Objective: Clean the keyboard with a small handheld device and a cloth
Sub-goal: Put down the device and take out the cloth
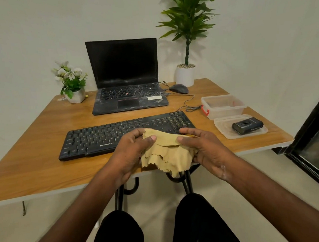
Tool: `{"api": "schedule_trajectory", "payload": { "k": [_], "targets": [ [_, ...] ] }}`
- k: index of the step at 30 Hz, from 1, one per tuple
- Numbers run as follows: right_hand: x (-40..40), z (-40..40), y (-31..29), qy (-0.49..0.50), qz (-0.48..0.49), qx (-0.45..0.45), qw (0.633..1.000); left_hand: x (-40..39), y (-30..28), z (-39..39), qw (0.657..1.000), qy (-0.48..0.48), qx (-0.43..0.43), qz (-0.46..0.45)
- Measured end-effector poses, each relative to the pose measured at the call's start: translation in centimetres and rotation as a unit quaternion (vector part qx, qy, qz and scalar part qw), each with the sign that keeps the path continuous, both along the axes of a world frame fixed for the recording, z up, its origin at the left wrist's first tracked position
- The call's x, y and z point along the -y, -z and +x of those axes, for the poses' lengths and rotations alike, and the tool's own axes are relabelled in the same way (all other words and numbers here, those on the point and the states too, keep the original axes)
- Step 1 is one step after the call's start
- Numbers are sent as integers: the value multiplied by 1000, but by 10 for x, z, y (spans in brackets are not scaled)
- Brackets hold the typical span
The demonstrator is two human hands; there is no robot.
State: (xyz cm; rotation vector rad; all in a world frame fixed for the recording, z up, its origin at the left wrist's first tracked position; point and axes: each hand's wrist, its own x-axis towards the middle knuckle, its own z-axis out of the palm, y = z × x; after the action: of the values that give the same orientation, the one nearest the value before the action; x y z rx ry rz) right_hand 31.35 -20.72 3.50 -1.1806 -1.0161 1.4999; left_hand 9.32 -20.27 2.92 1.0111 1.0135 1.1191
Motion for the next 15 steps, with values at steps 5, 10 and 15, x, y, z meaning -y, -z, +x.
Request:
{"api": "schedule_trajectory", "payload": {
  "k": [5, 10, 15],
  "targets": [
    [1, 6, -3, -88, 56, 113, 988, -5, 3, -4, 999, -23, 38, -6],
    [-3, 5, 4, 16, 77, 92, 993, -6, 3, -4, 999, -30, 13, 17],
    [-4, 8, 5, 54, 91, 79, 991, -6, 5, -7, 998, -53, -8, 29]
  ]
}}
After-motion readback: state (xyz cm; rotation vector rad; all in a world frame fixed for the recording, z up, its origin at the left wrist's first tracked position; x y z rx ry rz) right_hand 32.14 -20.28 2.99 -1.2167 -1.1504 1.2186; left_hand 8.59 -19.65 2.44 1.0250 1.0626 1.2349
